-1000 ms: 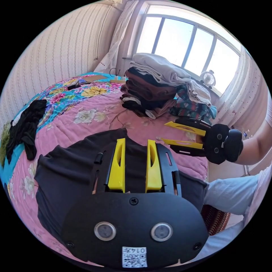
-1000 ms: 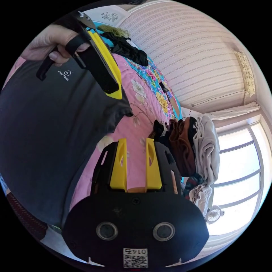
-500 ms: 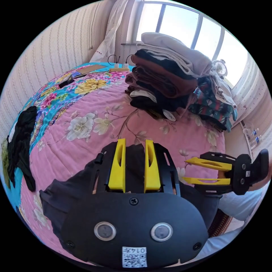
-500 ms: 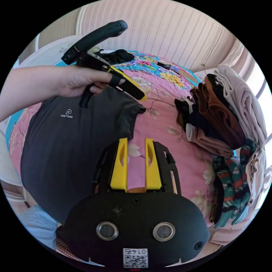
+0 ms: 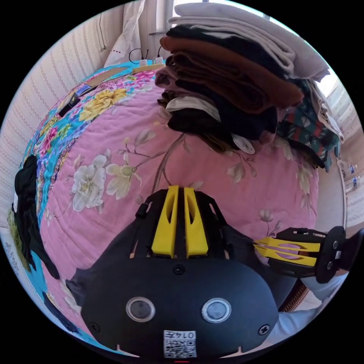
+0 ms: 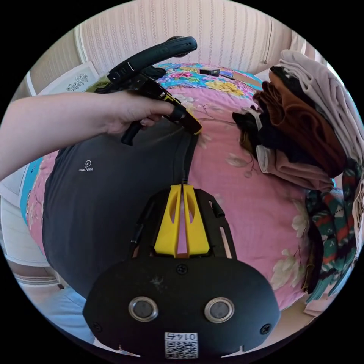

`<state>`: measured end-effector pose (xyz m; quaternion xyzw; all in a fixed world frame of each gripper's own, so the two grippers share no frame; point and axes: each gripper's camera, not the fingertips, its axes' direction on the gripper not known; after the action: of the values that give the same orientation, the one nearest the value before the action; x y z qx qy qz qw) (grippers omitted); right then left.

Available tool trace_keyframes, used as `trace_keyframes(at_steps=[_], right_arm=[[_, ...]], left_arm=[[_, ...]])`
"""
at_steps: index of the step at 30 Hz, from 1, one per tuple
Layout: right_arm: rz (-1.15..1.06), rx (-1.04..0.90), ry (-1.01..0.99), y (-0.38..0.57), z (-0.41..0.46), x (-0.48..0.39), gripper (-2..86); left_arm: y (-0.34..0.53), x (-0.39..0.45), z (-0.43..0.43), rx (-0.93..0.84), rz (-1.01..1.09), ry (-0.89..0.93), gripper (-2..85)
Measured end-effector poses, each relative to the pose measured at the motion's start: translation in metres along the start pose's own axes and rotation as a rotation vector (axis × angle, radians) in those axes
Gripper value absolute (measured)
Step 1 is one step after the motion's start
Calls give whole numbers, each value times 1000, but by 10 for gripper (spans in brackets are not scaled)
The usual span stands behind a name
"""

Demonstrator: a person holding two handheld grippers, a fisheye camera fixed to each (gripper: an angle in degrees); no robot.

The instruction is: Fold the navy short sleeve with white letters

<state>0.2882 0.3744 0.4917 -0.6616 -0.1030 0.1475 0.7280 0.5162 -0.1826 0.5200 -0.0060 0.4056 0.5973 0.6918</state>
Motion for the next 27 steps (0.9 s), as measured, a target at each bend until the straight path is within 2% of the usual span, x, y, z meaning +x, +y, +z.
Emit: trace_keyframes(at_steps=[5, 7, 13, 16, 24, 27], right_arm=[[-57, -20, 30, -7, 25, -5, -2], [-64, -21, 29, -11, 23, -7, -2], [-46, 28, 69, 0, -3, -2, -6], [-72, 17, 97, 10, -14, -7, -6], [-216, -56, 240, 17, -25, -59, -8], [-341, -76, 313, 23, -26, -83, -9]], left_arm=[[2, 16, -8, -7, 36, -24, 41], [10, 28, -24, -1, 113, -62, 53], [82, 106, -87, 77, 493, -542, 54], [128, 138, -110, 157, 575, -734, 40], [215, 151, -163, 51, 536, -802, 21], [243, 147, -186, 36, 494, -822, 16]])
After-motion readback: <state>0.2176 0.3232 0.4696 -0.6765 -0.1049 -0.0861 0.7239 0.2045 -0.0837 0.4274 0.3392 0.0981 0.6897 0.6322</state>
